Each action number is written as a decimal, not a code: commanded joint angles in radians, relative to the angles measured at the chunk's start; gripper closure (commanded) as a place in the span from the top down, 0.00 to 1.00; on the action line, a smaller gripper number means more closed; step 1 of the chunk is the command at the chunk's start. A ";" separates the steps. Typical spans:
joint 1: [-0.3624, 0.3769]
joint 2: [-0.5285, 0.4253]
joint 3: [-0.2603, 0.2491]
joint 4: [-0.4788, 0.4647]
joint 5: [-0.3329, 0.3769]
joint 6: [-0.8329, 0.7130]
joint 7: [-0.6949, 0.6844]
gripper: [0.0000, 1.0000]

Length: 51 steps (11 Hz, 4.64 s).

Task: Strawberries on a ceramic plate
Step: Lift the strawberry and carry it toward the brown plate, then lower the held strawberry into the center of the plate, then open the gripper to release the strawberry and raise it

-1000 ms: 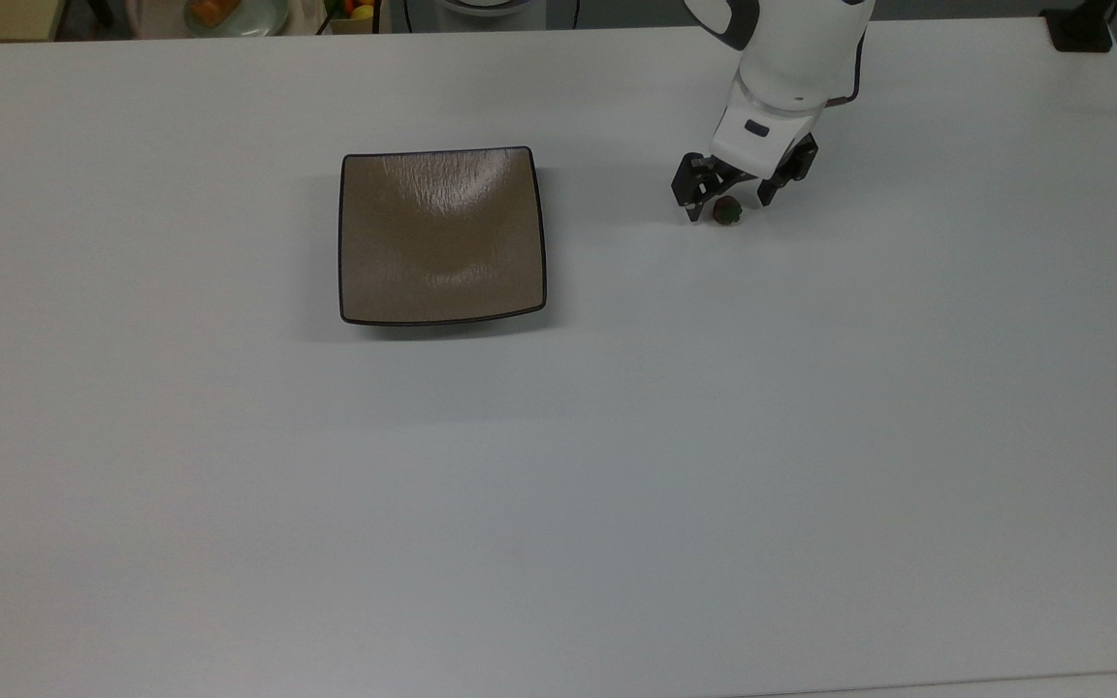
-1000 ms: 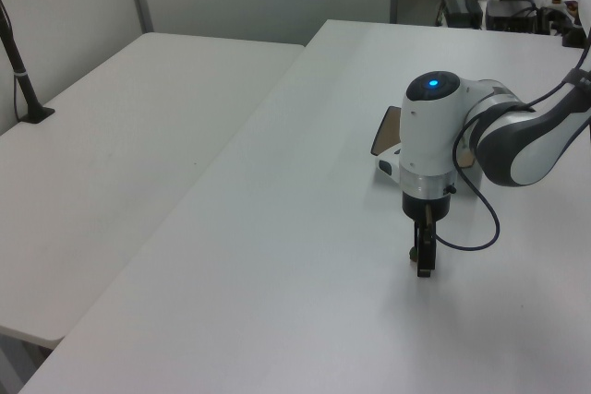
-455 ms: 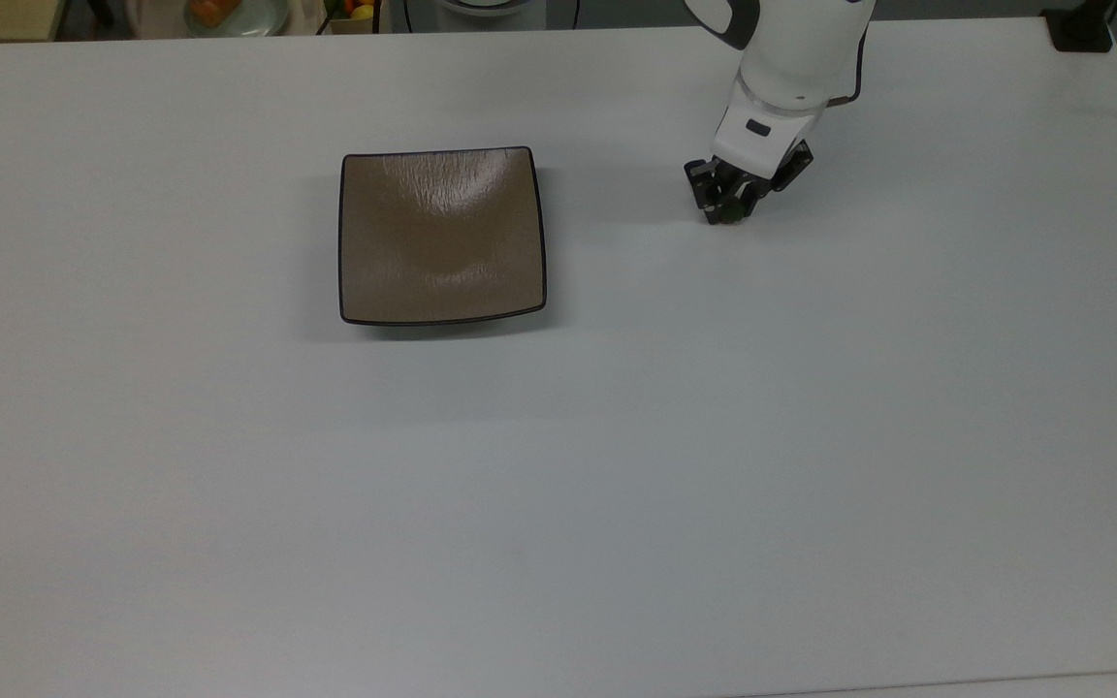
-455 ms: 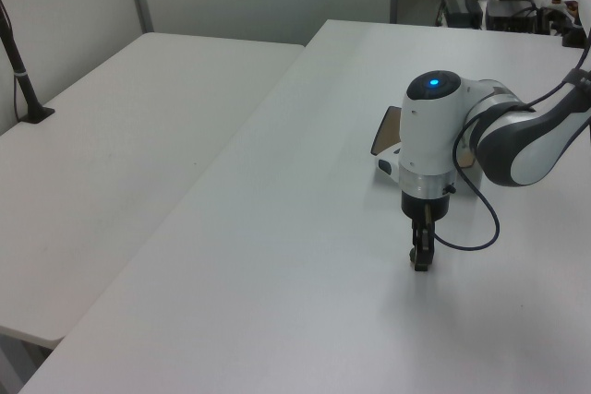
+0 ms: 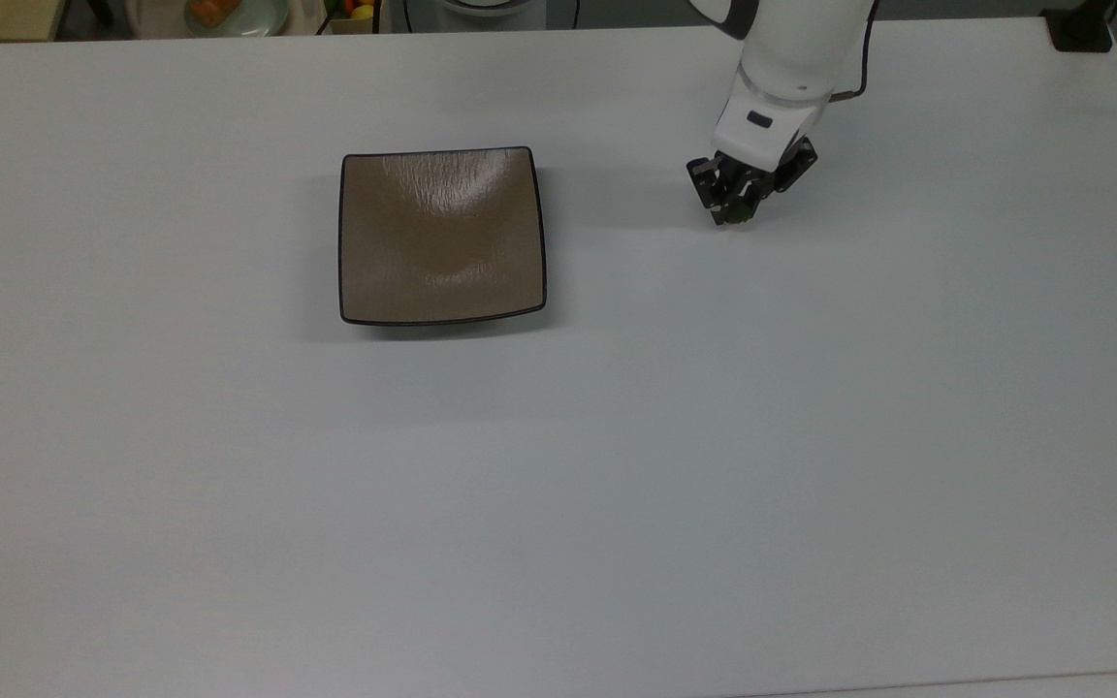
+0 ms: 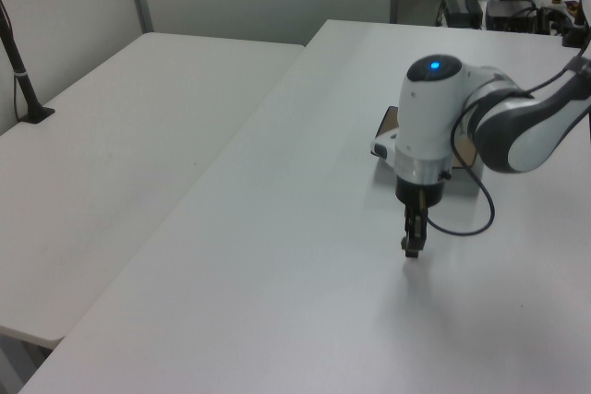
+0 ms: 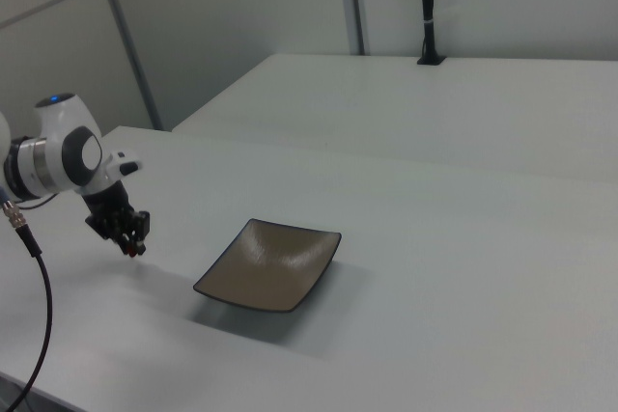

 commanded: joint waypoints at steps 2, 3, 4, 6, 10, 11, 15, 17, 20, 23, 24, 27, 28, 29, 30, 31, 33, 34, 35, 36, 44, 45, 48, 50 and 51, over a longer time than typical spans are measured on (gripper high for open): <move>-0.050 -0.138 -0.001 0.046 0.002 -0.121 0.010 0.18; -0.064 -0.158 -0.010 0.095 0.005 -0.192 -0.001 0.18; -0.084 -0.177 -0.014 0.125 0.013 -0.230 -0.027 0.18; -0.118 -0.223 -0.035 0.154 0.063 -0.286 -0.088 0.18; -0.133 -0.292 -0.148 0.214 0.155 -0.476 -0.324 0.19; -0.159 -0.315 -0.167 0.216 0.169 -0.479 -0.361 0.19; -0.196 -0.321 -0.279 0.216 0.174 -0.476 -0.489 0.19; -0.202 -0.301 -0.322 0.214 0.174 -0.473 -0.532 0.19; -0.228 -0.255 -0.330 0.203 0.163 -0.417 -0.570 0.19; -0.239 -0.205 -0.330 0.161 0.163 -0.365 -0.573 0.19; -0.236 -0.188 -0.328 0.138 0.163 -0.337 -0.572 0.19; -0.233 -0.145 -0.327 0.121 0.172 -0.286 -0.569 0.19; -0.233 -0.128 -0.327 0.093 0.172 -0.251 -0.569 0.20; -0.231 -0.117 -0.327 0.066 0.172 -0.198 -0.569 0.20; -0.231 -0.107 -0.327 0.049 0.172 -0.155 -0.566 0.21; -0.230 -0.099 -0.327 0.041 0.172 -0.139 -0.563 0.21; -0.222 -0.062 -0.327 0.039 0.171 -0.133 -0.561 0.21; -0.217 -0.044 -0.327 0.041 0.171 -0.131 -0.561 0.24; -0.216 -0.037 -0.325 0.041 0.171 -0.133 -0.561 0.25; -0.216 -0.033 -0.323 0.041 0.171 -0.133 -0.560 0.26; -0.214 -0.042 -0.319 0.054 0.172 -0.149 -0.500 1.00; -0.207 -0.065 -0.319 0.059 0.171 -0.151 -0.439 1.00; -0.202 -0.146 -0.320 0.131 0.160 -0.249 -0.386 1.00; -0.204 -0.184 -0.320 0.214 0.160 -0.364 -0.373 1.00; -0.204 -0.209 -0.322 0.238 0.158 -0.425 -0.372 1.00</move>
